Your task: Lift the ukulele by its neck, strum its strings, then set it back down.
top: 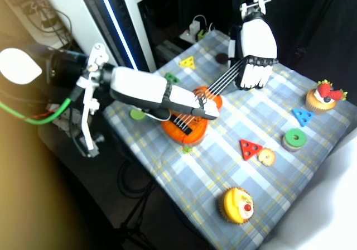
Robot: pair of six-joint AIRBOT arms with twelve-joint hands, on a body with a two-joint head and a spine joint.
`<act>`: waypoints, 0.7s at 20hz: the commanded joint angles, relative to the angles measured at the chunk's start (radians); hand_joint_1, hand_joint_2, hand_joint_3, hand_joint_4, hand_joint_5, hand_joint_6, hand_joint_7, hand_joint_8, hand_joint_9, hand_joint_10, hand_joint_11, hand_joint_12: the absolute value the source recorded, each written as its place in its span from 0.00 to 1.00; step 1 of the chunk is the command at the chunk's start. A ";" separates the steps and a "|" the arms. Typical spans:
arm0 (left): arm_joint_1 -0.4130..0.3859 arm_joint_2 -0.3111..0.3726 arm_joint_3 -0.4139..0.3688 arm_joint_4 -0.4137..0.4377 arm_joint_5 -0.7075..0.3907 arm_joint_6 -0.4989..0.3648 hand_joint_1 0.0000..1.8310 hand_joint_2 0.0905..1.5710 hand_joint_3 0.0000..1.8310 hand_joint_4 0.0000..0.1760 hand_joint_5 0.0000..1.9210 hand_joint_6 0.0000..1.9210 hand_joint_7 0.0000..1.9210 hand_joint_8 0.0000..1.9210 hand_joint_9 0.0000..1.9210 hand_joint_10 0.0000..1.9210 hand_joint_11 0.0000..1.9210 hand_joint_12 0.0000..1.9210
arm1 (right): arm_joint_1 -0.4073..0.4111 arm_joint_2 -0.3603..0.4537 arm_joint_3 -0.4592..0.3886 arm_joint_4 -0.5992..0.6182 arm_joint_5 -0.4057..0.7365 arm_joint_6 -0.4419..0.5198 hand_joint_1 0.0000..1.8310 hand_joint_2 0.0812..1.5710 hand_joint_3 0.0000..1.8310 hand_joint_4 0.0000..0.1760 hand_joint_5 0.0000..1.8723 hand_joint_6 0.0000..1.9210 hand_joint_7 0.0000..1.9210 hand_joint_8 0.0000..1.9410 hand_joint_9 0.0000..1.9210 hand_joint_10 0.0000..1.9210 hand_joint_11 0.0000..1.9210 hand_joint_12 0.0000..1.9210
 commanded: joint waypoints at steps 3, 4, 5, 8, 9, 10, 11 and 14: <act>-0.008 0.008 -0.005 -0.001 -0.130 -0.006 0.75 0.72 0.00 0.00 0.32 1.00 0.37 1.00 0.45 1.00 0.38 1.00 | -0.003 0.002 -0.001 0.004 0.085 0.004 0.18 0.99 0.08 0.00 0.22 0.03 0.00 0.00 0.00 0.00 0.00 0.00; -0.008 0.009 -0.006 -0.001 -0.133 -0.006 0.74 0.72 0.00 0.00 0.32 1.00 0.37 1.00 0.45 1.00 0.38 1.00 | -0.008 0.000 -0.001 0.004 0.085 0.007 0.16 0.99 0.12 0.00 0.25 0.02 0.00 0.00 0.00 0.00 0.00 0.00; -0.008 0.009 -0.007 -0.001 -0.135 -0.006 0.75 0.72 0.00 0.00 0.32 1.00 0.37 1.00 0.45 1.00 0.38 1.00 | -0.012 -0.001 -0.001 0.004 0.085 0.010 0.16 0.98 0.18 0.00 0.28 0.02 0.00 0.00 0.00 0.00 0.00 0.00; -0.007 0.010 -0.007 -0.002 -0.135 -0.006 0.72 0.74 0.00 0.00 0.30 1.00 0.36 1.00 0.44 1.00 0.38 1.00 | -0.019 -0.005 -0.002 0.001 0.089 0.029 0.26 0.88 0.33 0.17 0.34 0.03 0.00 0.00 0.00 0.00 0.00 0.00; -0.004 0.012 -0.006 -0.005 -0.135 -0.006 0.71 0.74 0.00 0.00 0.30 1.00 0.36 1.00 0.44 1.00 0.38 1.00 | -0.019 0.000 0.003 -0.081 0.106 0.133 0.34 0.83 0.37 0.22 0.37 0.03 0.00 0.00 0.00 0.00 0.00 0.00; -0.003 0.012 -0.004 -0.010 -0.133 -0.006 0.73 0.74 0.00 0.00 0.29 1.00 0.35 1.00 0.43 1.00 0.37 1.00 | -0.019 0.007 0.012 -0.143 0.134 0.240 0.41 0.79 0.40 0.16 0.39 0.03 0.00 0.00 0.00 0.00 0.00 0.00; -0.003 0.010 0.000 -0.013 -0.129 -0.006 0.73 0.74 0.00 0.00 0.31 1.00 0.35 1.00 0.43 1.00 0.36 1.00 | -0.019 0.018 0.015 -0.159 0.162 0.289 0.38 0.74 0.49 0.13 0.42 0.04 0.00 0.00 0.00 0.00 0.00 0.00; 0.000 0.004 0.011 -0.025 -0.117 -0.006 0.75 0.73 0.00 0.00 0.31 1.00 0.35 1.00 0.43 1.00 0.35 1.00 | -0.018 0.035 0.013 -0.153 0.236 0.336 0.24 0.77 0.48 0.00 0.41 0.09 0.05 0.00 0.00 0.00 0.00 0.00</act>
